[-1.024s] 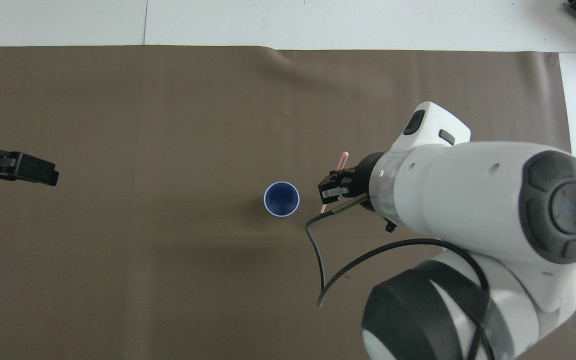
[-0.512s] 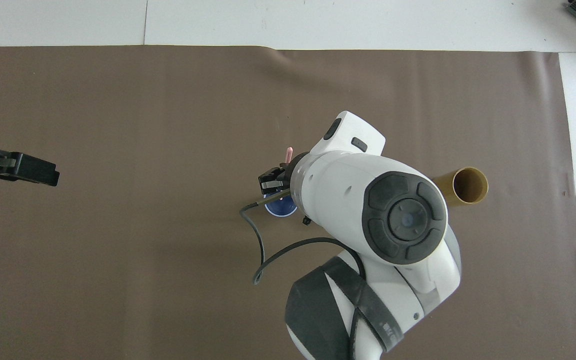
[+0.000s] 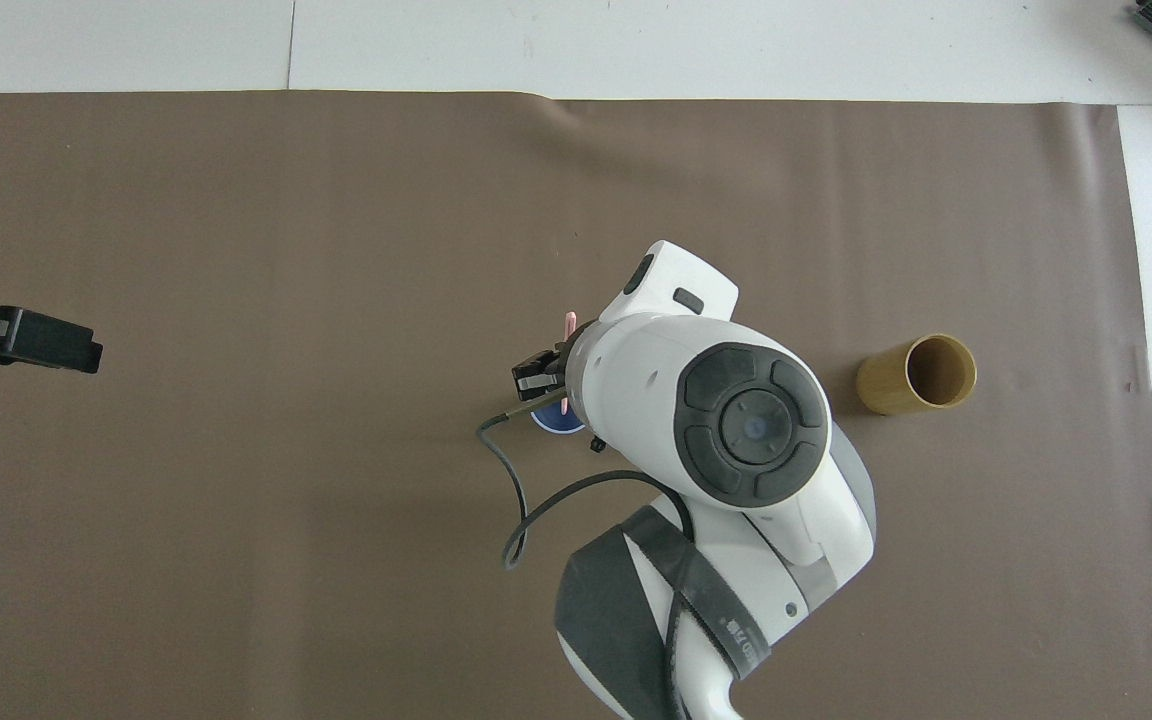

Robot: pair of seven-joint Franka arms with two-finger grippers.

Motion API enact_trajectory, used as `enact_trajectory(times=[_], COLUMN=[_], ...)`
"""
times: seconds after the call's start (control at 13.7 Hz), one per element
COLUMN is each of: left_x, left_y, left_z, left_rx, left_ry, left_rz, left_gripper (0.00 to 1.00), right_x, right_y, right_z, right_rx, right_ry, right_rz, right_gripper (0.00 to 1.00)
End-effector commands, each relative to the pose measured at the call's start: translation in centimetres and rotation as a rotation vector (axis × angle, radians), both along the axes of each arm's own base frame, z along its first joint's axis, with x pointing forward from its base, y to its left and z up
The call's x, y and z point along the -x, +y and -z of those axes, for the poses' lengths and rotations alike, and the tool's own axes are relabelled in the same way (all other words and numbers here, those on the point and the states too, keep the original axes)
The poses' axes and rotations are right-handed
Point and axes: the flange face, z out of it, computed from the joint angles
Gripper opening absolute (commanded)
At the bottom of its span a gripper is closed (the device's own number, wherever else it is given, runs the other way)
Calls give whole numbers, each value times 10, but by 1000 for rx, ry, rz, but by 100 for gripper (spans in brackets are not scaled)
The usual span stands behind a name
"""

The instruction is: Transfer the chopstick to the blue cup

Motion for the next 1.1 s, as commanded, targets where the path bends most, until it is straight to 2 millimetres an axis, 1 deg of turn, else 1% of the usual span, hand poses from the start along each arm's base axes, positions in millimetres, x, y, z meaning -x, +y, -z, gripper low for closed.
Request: enact_trajectory(times=[0.0, 0.07, 0.15, 0.22, 0.29, 0.44, 0.66, 0.73, 0.8, 0.95, 1.02], left_x=[4, 5, 5, 4, 4, 3, 3, 3, 3, 3, 4], left_y=[0, 0, -1, 0, 2, 6, 3, 3, 3, 3, 5], left_z=[4, 4, 4, 4, 5, 5, 4, 4, 4, 4, 4], left_rx=[-8, -8, -8, -8, -10, -8, -7, -7, -7, -5, -7], left_ry=[23, 24, 24, 20, 22, 20, 18, 18, 18, 20, 23], left_rz=[15, 15, 17, 14, 11, 1, 1, 0, 0, 0, -3], left_gripper=[100, 100, 100, 100, 100, 100, 100, 100, 100, 100, 100], right_x=[-1, -1, -1, -1, -1, -2, -10, -12, -15, -31, -35], right_y=[3, 2, 1, 1, 0, 0, -6, -12, -20, -53, -69], right_z=[16, 17, 20, 21, 20, 18, 16, 14, 9, -9, -20], right_rx=[26, 26, 29, 29, 27, 24, 22, 25, 28, 23, 28], right_ry=[-4, -2, 3, 6, 5, -1, -5, -6, -5, -24, -23], right_rz=[-26, -26, -25, -23, -20, -19, -3, 4, 19, 77, 102], right_gripper=[0, 17, 43, 83, 100, 100, 100, 100, 100, 100, 100])
